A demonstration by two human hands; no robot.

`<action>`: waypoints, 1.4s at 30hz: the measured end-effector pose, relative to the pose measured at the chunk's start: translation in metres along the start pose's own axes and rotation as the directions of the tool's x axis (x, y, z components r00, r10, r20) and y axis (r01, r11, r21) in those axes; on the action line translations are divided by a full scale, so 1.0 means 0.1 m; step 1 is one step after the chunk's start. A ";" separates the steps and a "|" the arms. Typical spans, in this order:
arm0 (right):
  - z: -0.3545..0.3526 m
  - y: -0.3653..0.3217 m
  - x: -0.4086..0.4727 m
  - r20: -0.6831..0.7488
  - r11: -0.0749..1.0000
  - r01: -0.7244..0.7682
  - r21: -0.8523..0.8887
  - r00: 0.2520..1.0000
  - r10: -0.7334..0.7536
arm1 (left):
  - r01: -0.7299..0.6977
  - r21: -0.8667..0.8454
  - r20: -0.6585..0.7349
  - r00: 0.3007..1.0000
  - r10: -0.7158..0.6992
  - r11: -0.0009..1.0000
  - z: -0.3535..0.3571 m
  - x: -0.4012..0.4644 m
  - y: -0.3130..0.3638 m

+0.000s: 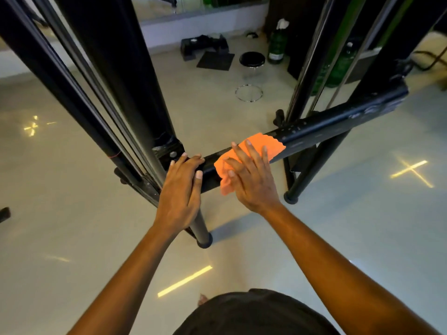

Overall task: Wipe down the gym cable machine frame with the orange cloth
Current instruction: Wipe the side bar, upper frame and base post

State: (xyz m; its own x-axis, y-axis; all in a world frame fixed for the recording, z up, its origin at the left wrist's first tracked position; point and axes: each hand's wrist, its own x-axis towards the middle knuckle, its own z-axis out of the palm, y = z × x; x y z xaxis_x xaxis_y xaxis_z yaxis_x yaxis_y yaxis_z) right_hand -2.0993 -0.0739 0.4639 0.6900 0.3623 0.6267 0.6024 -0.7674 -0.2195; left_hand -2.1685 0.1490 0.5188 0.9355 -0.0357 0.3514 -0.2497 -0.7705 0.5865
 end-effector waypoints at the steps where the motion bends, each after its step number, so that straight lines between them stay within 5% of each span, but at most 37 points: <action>1: -0.05 0.11 0.02 0.013 0.999 -0.008 -0.038 1.000 0.008 | -0.011 0.000 0.007 1.000 0.011 1.000 -0.01 0.00 -0.01; 5: -0.05 -0.15 0.05 -0.036 0.969 -0.234 -0.076 0.972 0.232 | -0.046 0.008 0.023 0.999 0.046 0.999 0.00 0.05 -0.04; 8: 0.19 -0.52 -0.02 -0.023 0.981 -0.169 -0.097 0.986 0.168 | -0.073 0.002 0.005 0.997 0.073 0.997 0.03 0.09 -0.07; 12: 0.11 -0.04 -0.02 -0.037 0.980 -0.057 -0.189 0.998 0.051 | -0.086 -0.025 0.018 0.996 0.087 0.996 0.01 0.09 -0.11; 19: -0.01 0.10 0.14 -0.068 0.944 -0.286 -0.165 0.958 0.278 | -0.052 0.046 -0.015 0.999 0.052 0.998 0.09 0.11 0.01; 25: -0.11 0.52 0.08 -0.007 0.983 -0.029 -0.180 1.000 0.028 | -0.027 0.171 -0.048 0.998 0.036 0.985 0.33 0.24 0.26; 29: -0.16 0.95 0.03 -0.045 0.978 -0.151 -0.148 0.988 0.145 | 0.011 0.225 -0.058 0.998 0.002 0.974 0.43 0.30 0.39; 34: 0.33 0.04 -0.13 -0.089 0.979 -0.204 -0.006 0.975 0.203 | 0.122 0.071 -0.098 0.989 -0.115 0.990 0.42 0.37 0.41; 40: 0.30 0.79 -0.17 -0.158 0.981 0.147 -0.125 0.973 -0.166 | 0.120 0.095 -0.074 0.991 -0.113 0.988 0.42 0.37 0.38; 42: 0.25 0.92 -0.18 -0.143 0.991 0.105 -0.087 0.983 -0.117 | 0.149 0.027 -0.079 0.986 -0.146 0.988 0.41 0.37 0.38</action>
State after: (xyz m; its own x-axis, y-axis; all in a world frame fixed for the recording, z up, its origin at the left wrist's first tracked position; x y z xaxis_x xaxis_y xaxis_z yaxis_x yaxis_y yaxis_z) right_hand -2.0465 -0.1380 0.4139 0.5499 0.3702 0.7487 0.6343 -0.7682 -0.0860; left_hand -2.1336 0.0921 0.5244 0.9395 0.1277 0.3180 -0.1007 -0.7842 0.6123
